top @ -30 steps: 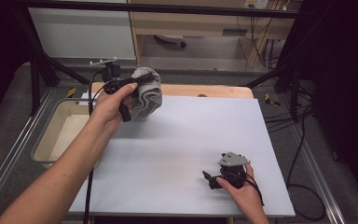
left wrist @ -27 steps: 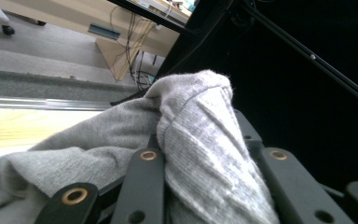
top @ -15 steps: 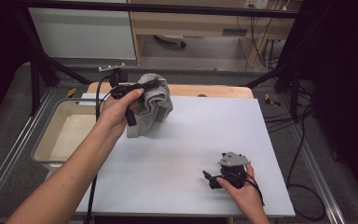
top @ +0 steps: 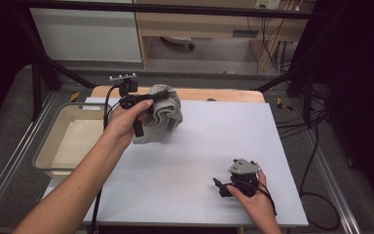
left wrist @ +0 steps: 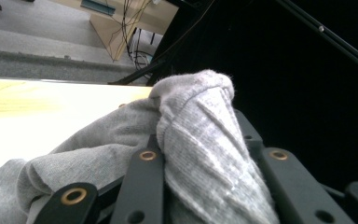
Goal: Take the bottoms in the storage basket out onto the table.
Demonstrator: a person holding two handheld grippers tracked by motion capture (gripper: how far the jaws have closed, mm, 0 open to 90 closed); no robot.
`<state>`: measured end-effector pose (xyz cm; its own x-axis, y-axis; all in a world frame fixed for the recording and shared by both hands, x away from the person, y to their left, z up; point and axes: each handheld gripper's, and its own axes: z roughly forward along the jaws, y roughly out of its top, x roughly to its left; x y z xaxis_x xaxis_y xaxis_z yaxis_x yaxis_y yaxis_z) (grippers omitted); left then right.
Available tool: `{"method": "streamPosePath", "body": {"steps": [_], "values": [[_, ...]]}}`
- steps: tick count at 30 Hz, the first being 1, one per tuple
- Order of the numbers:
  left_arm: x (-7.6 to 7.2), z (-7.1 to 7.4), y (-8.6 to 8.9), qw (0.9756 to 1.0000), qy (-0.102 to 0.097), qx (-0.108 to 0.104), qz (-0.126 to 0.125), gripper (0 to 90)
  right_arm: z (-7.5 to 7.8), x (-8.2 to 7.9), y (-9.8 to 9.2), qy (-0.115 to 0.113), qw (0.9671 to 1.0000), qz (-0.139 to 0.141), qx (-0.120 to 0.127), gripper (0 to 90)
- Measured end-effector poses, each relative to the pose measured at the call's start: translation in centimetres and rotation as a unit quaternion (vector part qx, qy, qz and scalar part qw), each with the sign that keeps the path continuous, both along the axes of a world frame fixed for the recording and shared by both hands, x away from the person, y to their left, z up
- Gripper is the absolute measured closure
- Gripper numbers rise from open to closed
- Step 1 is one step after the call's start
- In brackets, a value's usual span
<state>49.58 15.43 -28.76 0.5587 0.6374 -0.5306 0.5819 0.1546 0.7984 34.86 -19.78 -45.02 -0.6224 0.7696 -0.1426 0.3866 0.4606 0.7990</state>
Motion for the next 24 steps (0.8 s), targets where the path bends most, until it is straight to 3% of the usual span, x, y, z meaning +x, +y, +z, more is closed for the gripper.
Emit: {"method": "streamPosePath", "body": {"steps": [18, 24], "values": [[0.0, -0.9, -1.3, 0.9995, 0.0, 0.027, -0.015, 70.2, 0.0, 0.0, -0.1, 0.006, 1.0, 0.0, 0.004, 2.8], [0.0, -1.5, -1.6, 0.9996, 0.005, 0.022, -0.018, 70.0, 0.0, 0.0, 0.0, 0.005, 1.0, 0.0, 0.003, 2.8]]}}
